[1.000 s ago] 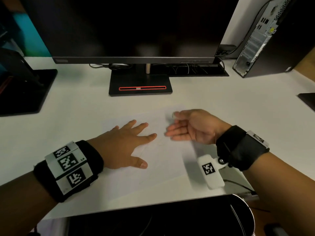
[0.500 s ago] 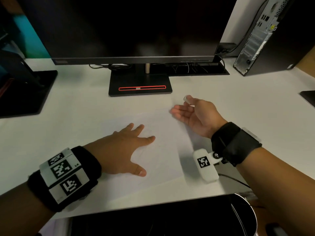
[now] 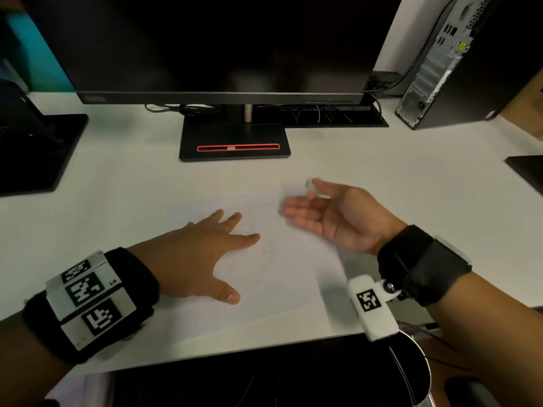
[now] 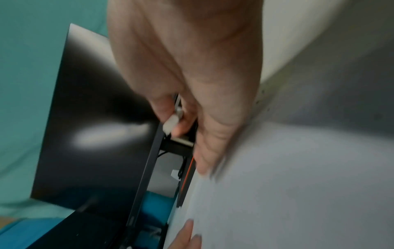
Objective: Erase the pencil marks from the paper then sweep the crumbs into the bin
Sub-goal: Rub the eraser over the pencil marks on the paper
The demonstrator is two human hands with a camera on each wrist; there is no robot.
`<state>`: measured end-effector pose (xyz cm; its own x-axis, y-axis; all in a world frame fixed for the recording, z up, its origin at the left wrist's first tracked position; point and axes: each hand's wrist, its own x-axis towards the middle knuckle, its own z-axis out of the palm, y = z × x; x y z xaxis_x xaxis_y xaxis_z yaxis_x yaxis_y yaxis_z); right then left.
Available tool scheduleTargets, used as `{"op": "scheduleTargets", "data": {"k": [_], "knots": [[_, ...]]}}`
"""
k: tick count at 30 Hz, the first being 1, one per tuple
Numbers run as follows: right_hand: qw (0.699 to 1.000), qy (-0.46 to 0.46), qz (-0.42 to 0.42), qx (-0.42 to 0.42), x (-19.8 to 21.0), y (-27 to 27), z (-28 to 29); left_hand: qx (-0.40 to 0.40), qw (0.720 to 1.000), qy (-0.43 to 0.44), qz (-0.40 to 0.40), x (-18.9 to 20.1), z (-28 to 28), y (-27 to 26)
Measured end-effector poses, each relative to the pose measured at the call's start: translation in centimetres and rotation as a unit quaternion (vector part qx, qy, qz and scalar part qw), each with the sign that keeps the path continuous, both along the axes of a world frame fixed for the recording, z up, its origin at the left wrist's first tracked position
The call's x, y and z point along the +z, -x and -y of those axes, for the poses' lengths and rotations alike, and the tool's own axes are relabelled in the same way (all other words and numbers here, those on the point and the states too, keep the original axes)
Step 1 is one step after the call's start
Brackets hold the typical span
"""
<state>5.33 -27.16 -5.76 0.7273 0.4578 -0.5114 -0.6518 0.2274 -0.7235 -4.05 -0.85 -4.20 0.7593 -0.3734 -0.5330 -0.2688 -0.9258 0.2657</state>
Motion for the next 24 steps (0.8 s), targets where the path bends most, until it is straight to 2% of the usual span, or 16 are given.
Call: {"op": "scheduleTargets", "data": {"k": [2, 3, 6, 8, 10, 12, 14, 15, 16, 18, 20, 21, 22, 24], "knots": [[0.995, 0.034, -0.018, 0.091, -0.1, 0.4, -0.8, -0.007, 1.0, -0.003, -0.003, 0.1, -0.1, 0.1], [0.996, 0.032, -0.028, 0.078, -0.1, -0.1, -1.0, -0.009, 1.0, -0.002, -0.002, 0.1, -0.2, 0.2], [0.992, -0.009, -0.012, -0.124, 0.0, -2.8, -0.4, -0.004, 1.0, 0.007, -0.001, 0.1, -0.3, 0.4], [0.978, -0.017, 0.013, -0.208, 0.2, -3.6, 0.3, -0.005, 1.0, 0.006, -0.003, 0.1, -0.3, 0.3], [0.984, -0.037, 0.004, -0.176, 0.6, -2.6, 0.6, -0.005, 1.0, 0.007, -0.005, 0.1, -0.3, 0.3], [0.998, -0.026, -0.016, -0.056, 0.9, -0.4, 0.7, -0.005, 1.0, 0.01, -0.004, 0.1, -0.3, 0.3], [0.996, 0.018, -0.035, 0.081, 0.8, 2.0, 1.2, -0.007, 1.0, 0.01, -0.001, 0.0, -0.3, 0.4], [0.992, 0.039, -0.04, 0.114, 0.6, 2.8, 1.7, -0.008, 1.0, 0.01, 0.0, 0.0, -0.3, 0.4], [0.993, 0.049, -0.041, 0.1, 0.4, 3.1, 2.4, -0.008, 1.0, 0.011, 0.0, 0.0, -0.3, 0.4], [0.998, 0.02, -0.034, -0.044, 0.1, 2.3, 4.2, -0.007, 1.0, 0.013, 0.0, -0.1, -0.4, 0.4], [0.98, -0.019, -0.002, -0.198, 0.5, 1.6, 5.8, -0.008, 1.0, 0.014, 0.001, -0.1, -0.4, 0.4], [0.973, -0.033, 0.004, -0.227, 0.8, 1.7, 6.2, -0.009, 1.0, 0.014, 0.001, -0.2, -0.4, 0.4], [0.976, -0.043, 0.002, -0.213, 1.0, 2.3, 6.2, -0.008, 1.0, 0.015, 0.001, -0.2, -0.5, 0.3], [0.995, -0.025, -0.019, -0.095, 0.9, 4.2, 5.4, -0.006, 1.0, 0.016, -0.001, -0.3, -0.5, 0.4]]}}
